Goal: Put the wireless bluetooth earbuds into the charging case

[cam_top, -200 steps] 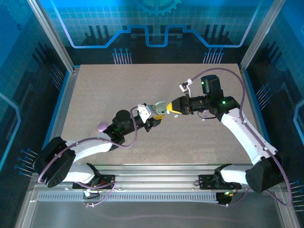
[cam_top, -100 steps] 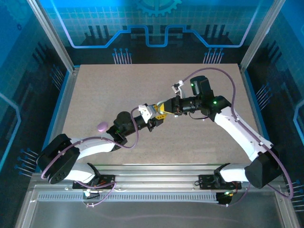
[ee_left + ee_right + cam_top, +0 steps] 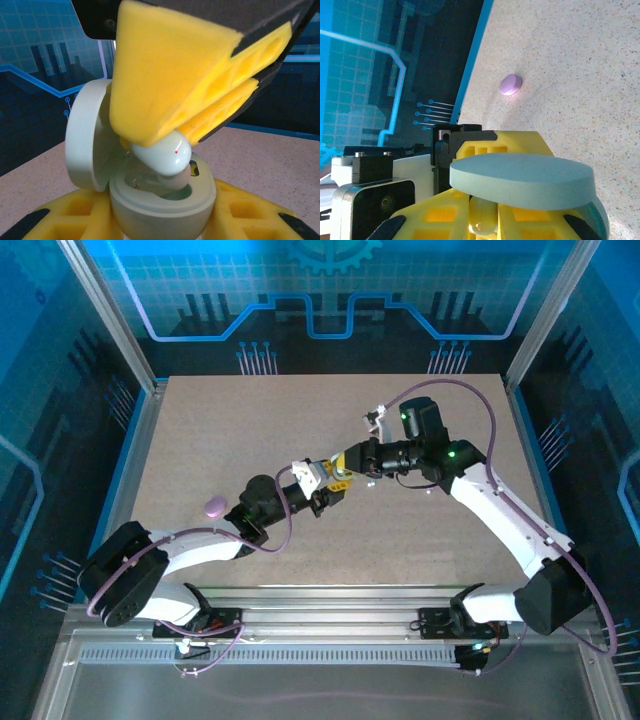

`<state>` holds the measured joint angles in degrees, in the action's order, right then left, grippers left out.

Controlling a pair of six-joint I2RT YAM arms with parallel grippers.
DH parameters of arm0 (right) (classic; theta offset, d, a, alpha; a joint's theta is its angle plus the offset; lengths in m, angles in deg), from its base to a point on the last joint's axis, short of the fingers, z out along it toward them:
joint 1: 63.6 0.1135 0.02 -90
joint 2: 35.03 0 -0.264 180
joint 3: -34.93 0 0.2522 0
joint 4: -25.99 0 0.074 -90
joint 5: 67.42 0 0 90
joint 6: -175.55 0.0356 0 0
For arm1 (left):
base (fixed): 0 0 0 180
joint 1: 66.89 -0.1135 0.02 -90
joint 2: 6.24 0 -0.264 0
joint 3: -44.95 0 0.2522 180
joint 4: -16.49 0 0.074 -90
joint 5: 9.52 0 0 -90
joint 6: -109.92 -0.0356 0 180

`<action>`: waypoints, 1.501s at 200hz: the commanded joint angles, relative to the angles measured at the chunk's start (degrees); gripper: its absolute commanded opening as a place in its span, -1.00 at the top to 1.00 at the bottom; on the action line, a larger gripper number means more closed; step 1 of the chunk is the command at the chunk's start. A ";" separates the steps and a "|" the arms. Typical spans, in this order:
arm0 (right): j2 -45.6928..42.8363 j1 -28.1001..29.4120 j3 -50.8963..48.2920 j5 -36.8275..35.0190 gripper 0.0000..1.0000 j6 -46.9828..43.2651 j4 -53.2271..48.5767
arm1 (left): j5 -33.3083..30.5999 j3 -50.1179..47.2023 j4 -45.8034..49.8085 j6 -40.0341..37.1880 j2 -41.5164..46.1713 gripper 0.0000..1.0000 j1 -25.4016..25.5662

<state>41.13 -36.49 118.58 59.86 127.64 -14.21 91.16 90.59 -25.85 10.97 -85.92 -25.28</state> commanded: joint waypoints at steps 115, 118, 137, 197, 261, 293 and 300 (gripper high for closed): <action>2.11 2.07 3.30 -5.04 0.54 -3.19 -7.89 | -2.14 1.05 -4.78 0.63 0.05 0.28 0.73; 2.11 2.07 3.40 -5.23 0.53 -3.30 -8.04 | -2.15 1.09 -4.81 0.60 0.06 0.29 0.68; 1.76 2.06 3.85 -6.40 0.51 -3.73 -8.82 | -2.11 1.08 -4.95 0.69 0.14 0.28 0.70; 1.53 2.25 4.47 -7.34 0.44 -3.99 -9.45 | -1.72 0.94 -4.34 0.60 0.64 0.28 0.70; -0.67 2.41 5.79 -8.64 0.20 -5.19 -10.34 | -2.02 0.39 -4.29 0.60 0.91 0.28 0.83; -2.64 2.37 5.66 -6.94 0.13 -5.87 -8.67 | -2.15 -0.05 -3.84 0.21 1.19 0.28 0.81; -3.21 2.40 5.37 -6.50 0.12 -5.80 -7.79 | -2.32 -0.21 -3.82 0.08 1.23 0.28 0.76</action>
<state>40.78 -34.67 122.76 52.75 123.09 -22.34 90.04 90.59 -26.07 10.94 -85.96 -24.91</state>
